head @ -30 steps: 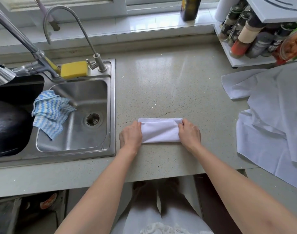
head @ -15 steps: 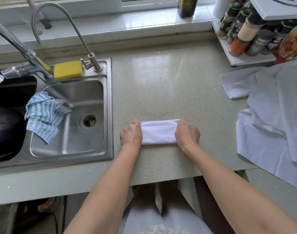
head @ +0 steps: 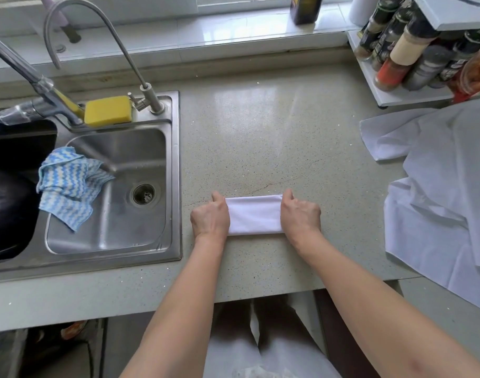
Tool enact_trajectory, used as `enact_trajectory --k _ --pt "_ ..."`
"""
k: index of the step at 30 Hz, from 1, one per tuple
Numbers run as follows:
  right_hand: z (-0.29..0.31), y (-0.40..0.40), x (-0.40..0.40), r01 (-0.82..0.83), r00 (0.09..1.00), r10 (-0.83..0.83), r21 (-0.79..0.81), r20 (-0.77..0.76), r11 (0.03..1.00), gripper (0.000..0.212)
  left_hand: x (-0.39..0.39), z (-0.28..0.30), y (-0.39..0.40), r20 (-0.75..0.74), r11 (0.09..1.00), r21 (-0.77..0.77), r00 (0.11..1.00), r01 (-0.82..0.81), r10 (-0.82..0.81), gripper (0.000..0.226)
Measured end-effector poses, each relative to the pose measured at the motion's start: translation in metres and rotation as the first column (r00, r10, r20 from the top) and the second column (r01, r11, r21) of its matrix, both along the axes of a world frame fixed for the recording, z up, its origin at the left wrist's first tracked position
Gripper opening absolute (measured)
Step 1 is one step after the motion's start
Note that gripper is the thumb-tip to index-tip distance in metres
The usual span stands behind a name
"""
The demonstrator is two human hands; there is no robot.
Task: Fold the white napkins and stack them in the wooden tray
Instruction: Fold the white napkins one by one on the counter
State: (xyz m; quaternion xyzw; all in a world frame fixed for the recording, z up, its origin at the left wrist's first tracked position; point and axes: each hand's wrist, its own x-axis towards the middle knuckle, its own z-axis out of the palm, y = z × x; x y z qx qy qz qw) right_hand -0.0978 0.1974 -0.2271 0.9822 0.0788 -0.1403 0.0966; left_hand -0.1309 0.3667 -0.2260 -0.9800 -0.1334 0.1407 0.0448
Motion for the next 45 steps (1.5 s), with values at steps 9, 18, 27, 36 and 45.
enact_trajectory --k 9,18,27,36,45 --pt "-0.003 0.002 0.001 -0.079 0.997 0.079 -0.015 0.007 0.997 0.021 -0.007 -0.007 -0.009 0.358 0.945 -0.086 0.895 0.316 -0.267 0.029" --pt "0.008 0.003 0.002 -0.104 0.989 0.108 -0.04 0.102 0.994 0.039 -0.033 -0.033 -0.008 0.129 0.95 -0.24 0.976 0.2 -0.173 0.057" --pt "-0.028 0.017 -0.028 -0.258 0.958 0.286 0.359 -0.027 0.897 0.057 -0.031 -0.036 -0.002 0.095 0.95 -0.216 0.973 0.227 -0.211 0.057" --pt "-0.02 -0.013 -0.03 -0.062 0.996 0.08 0.375 -0.032 0.925 0.057 -0.031 -0.017 0.028 0.055 0.862 -0.342 0.924 0.374 -0.379 0.055" --pt "0.022 -0.007 0.021 -0.242 0.963 0.264 0.257 -0.053 0.935 0.022 0.017 0.032 0.001 -0.013 0.945 -0.324 0.999 0.034 -0.04 0.019"
